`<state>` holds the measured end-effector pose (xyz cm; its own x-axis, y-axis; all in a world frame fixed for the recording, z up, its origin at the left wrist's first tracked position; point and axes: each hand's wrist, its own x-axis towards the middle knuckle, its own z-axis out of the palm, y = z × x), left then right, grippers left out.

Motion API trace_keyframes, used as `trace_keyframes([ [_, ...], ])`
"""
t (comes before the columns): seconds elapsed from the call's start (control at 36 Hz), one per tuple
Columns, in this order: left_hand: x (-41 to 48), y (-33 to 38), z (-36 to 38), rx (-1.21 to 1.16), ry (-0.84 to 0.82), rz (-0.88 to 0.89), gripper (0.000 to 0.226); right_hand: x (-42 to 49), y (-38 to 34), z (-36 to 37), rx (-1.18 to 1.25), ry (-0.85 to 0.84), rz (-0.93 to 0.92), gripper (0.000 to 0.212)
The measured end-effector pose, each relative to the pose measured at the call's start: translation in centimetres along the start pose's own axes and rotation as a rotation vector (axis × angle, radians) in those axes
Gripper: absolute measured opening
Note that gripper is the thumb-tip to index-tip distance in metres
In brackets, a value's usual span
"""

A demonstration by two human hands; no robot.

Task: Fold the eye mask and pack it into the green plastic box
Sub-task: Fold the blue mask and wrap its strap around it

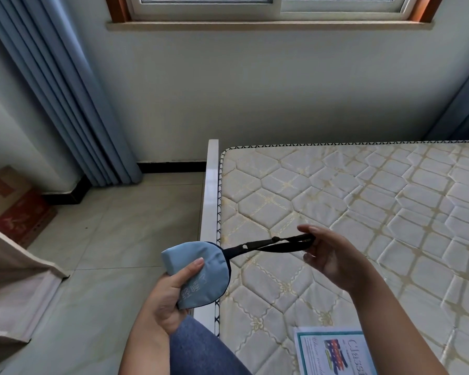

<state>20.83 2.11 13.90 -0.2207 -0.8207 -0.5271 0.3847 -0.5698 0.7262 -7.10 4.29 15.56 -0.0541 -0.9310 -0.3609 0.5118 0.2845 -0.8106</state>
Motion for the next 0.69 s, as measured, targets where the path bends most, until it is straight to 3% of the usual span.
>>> trace_keyframes([
  [0.14, 0.0, 0.1, -0.2, -0.013, 0.013, -0.002, 0.033, -0.3, -0.4, -0.7, 0.025, -0.128, 0.033, 0.025],
  [0.25, 0.0, 0.3, -0.5, -0.029, 0.025, 0.006, 0.031, -0.8, -1.2, -1.1, -0.172, -0.199, 0.051, 0.027],
  [0.36, 0.1, 0.4, -0.7, -0.027, 0.031, 0.013, 0.023, -0.9, -1.5, -0.6, -0.619, -0.118, 0.008, 0.021],
  [0.53, 0.1, 0.5, -0.7, -0.014, 0.038, 0.022, 0.01, -0.7, -0.7, 0.5, -0.972, -0.033, -0.107, 0.018],
  [0.61, 0.1, 0.5, -0.7, 0.004, 0.022, 0.012, 0.014, -0.3, -0.3, 0.4, -1.016, 0.053, -0.188, 0.016],
  [0.69, 0.0, 0.4, -0.7, -0.003, 0.011, 0.002, 0.017, -0.1, 0.0, 0.3, -0.913, 0.093, -0.21, 0.013],
])
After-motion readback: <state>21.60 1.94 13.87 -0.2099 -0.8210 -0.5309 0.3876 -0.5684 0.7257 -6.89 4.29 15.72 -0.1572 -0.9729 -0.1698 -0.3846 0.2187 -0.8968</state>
